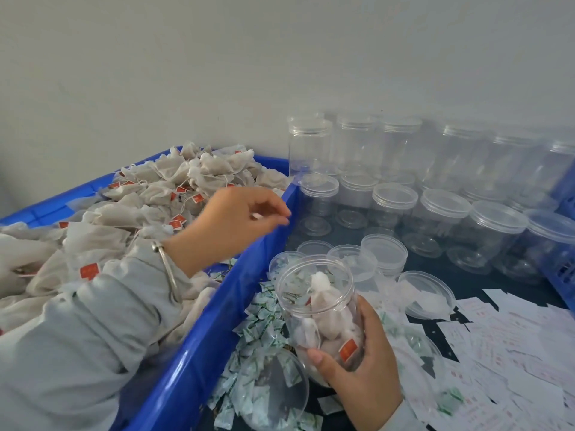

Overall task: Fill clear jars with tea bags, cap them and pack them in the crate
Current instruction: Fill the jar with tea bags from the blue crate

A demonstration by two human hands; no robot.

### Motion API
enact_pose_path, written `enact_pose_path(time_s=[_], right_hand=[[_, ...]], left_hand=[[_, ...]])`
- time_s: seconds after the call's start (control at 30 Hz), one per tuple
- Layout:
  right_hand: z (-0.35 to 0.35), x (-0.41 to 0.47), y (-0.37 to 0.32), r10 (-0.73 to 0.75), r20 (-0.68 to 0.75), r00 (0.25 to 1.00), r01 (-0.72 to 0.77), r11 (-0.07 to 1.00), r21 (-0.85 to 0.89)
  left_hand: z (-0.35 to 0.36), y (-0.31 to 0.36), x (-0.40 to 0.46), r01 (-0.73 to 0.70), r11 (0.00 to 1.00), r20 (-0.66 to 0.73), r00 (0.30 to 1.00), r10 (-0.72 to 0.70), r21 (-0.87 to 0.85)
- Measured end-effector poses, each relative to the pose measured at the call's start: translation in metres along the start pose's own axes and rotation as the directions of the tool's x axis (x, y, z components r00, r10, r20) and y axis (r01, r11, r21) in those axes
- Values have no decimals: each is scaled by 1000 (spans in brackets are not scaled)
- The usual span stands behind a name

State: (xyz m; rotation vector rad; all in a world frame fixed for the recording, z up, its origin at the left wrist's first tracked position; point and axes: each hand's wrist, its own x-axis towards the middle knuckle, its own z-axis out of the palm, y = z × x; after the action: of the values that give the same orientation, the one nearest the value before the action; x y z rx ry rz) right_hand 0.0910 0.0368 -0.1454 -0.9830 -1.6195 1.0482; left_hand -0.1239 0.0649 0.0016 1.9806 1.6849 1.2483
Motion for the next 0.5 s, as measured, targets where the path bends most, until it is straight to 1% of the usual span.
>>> enact_pose_path(time_s=[0.07,0.1,0.13,0.17,0.2,0.23,0.27,0.3,0.33,0.37,0.5], right_hand=[[0,0,1,-18,-14,1000,18,1000,23],[1,0,1,-21,-18,1000,21,999,35],[1,0,1,-21,-18,1000,22,999,44],[1,0,1,-22,-15,1000,23,999,50],[1,0,2,-23,-10,1000,23,998,53],[1,0,2,-22,-6,1000,23,998,57],[1,0,2,-19,-4,1000,19,998,61],[0,0,2,-16,-4,1000,16,998,61],[0,0,2,-15,-5,1000,15,999,53],[0,0,1,-12,-5,1000,12,999,45],[-1,-2,-1,-9,-14,1000,10,999,35]], left_hand=[[-19,-23,11,128,989,-121,985,-119,69],[-28,-35,15,197,969,-145,974,-176,150],[-36,-49,17,265,926,-144,962,-233,269],[-43,-64,17,319,854,-130,948,-291,411],[-49,-76,17,351,755,-111,930,-351,553],[-52,-88,15,363,652,-94,907,-410,666],[-54,-98,12,369,563,-83,879,-469,739],[-56,-104,9,376,501,-79,852,-518,780],[-56,-108,7,388,465,-84,831,-550,796],[-56,-109,5,404,448,-98,820,-564,798],[-56,-113,5,465,410,-214,823,-525,785]])
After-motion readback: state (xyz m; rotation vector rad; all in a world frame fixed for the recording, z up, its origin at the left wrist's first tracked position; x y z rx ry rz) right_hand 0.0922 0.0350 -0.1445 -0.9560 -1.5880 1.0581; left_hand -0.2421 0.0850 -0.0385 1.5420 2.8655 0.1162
